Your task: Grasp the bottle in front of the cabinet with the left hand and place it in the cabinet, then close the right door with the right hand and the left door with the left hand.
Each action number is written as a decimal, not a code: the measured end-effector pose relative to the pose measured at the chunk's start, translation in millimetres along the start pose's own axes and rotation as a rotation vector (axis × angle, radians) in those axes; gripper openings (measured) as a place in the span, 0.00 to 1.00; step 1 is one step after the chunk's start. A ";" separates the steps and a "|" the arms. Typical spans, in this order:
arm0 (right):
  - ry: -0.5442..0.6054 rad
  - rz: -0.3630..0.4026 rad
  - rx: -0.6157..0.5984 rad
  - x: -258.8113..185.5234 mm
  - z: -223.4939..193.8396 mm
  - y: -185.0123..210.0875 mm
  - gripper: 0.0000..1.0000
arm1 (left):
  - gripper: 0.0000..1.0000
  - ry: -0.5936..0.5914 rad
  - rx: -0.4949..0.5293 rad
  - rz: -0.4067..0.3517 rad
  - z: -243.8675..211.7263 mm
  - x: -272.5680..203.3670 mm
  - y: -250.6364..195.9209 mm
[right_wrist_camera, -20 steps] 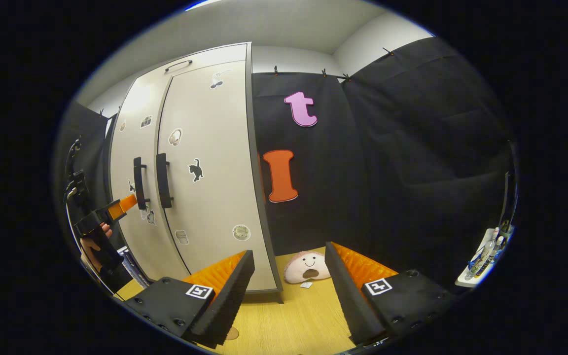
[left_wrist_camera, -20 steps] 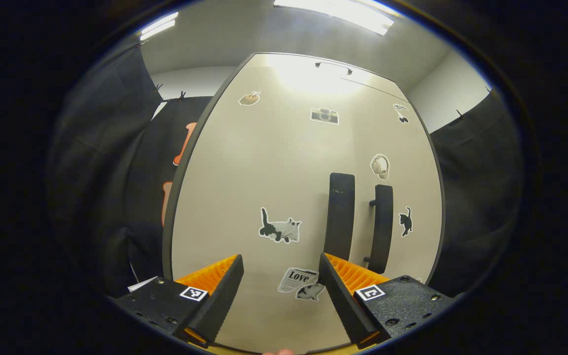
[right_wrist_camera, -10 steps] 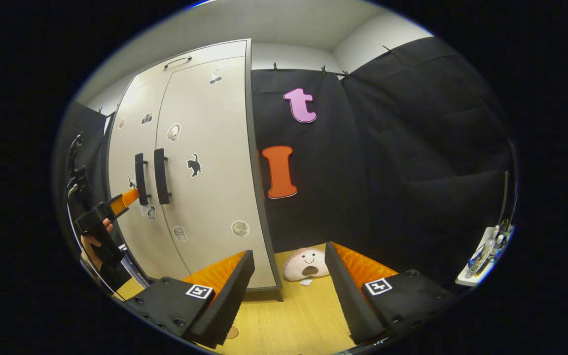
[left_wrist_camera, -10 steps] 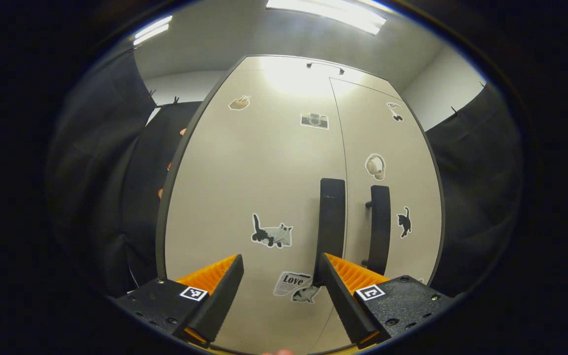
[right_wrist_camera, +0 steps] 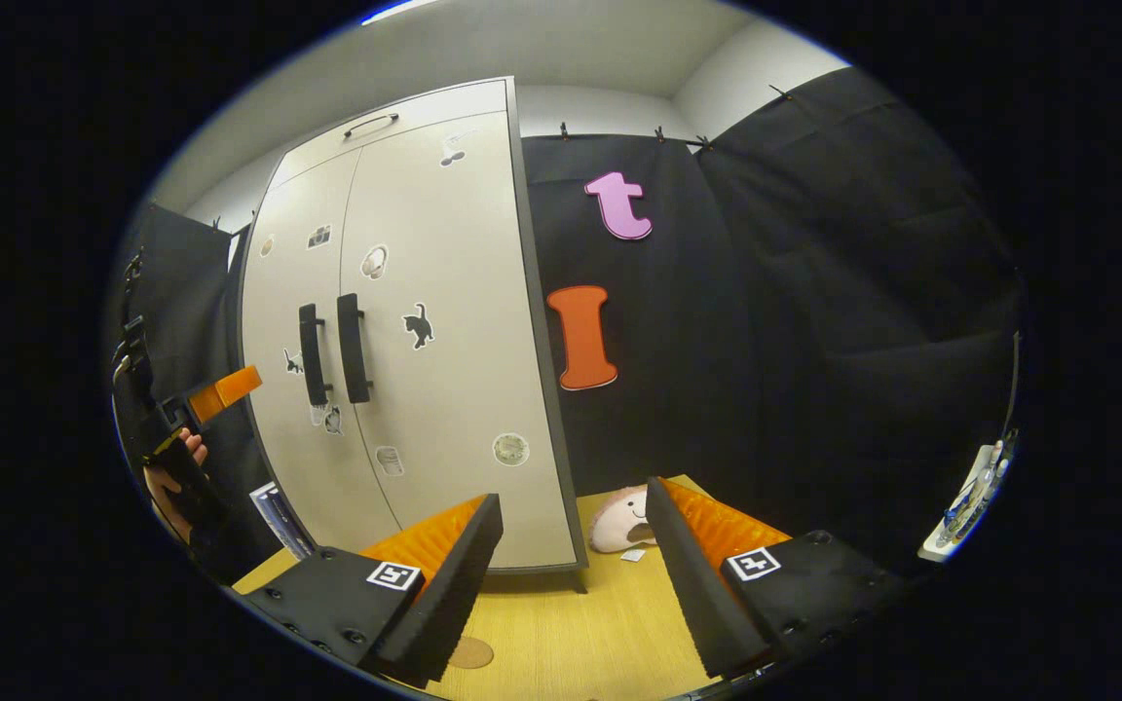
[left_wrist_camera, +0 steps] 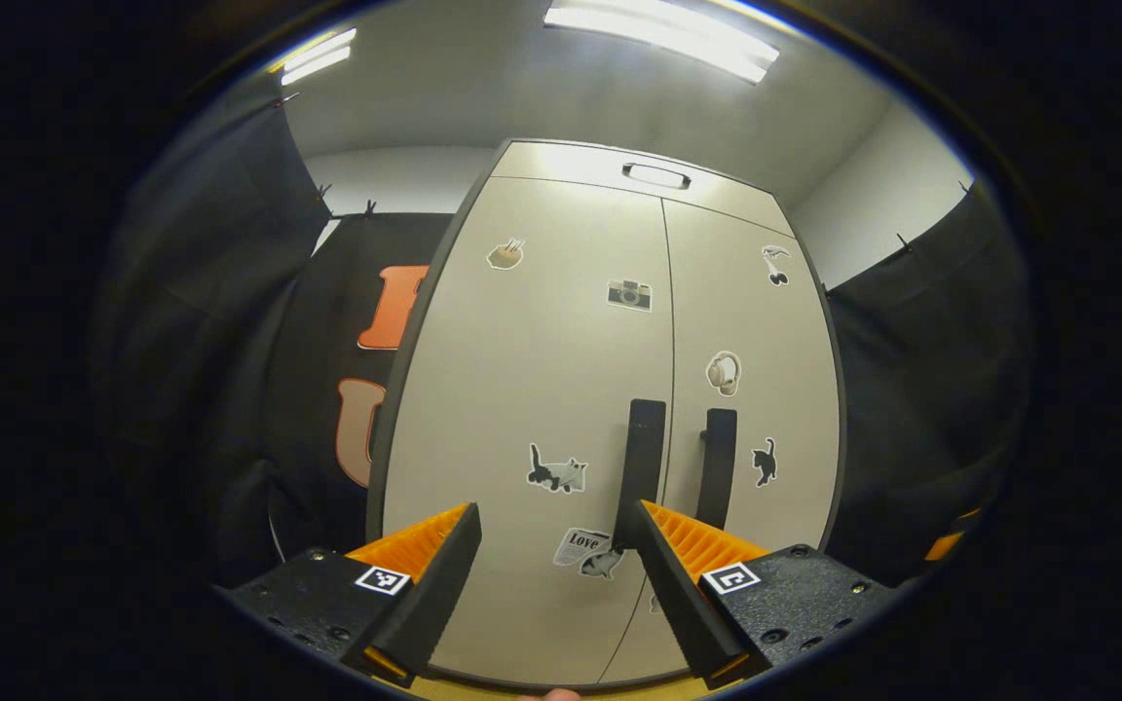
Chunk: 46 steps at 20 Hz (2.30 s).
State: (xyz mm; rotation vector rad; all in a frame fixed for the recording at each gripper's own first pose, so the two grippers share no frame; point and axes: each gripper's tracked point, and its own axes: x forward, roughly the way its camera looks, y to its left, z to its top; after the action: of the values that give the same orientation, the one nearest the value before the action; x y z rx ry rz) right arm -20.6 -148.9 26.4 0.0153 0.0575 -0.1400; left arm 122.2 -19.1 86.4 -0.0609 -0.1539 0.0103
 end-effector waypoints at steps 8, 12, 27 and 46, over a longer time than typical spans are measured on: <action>0.024 0.102 -0.001 -11.4 -10.4 40.9 0.98 | 0.94 0.042 0.033 0.083 -1.1 -74.8 41.4; 0.010 0.150 -0.002 -17.8 -11.6 62.6 0.98 | 0.94 0.068 0.036 0.096 -8.8 -111.9 52.2; -0.020 0.184 -0.042 -29.1 -27.0 88.6 0.98 | 0.95 0.025 0.025 0.093 -7.4 -160.5 46.3; -0.021 0.198 -0.030 -20.7 -25.9 98.4 0.98 | 0.95 0.043 0.000 0.113 -18.6 -154.6 61.0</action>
State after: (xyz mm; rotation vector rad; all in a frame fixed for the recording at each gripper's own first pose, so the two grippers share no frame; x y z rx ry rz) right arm -28.7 -48.1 2.8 -0.0108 0.0367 0.0584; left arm -28.0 38.4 40.8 -0.0700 -0.1075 0.1216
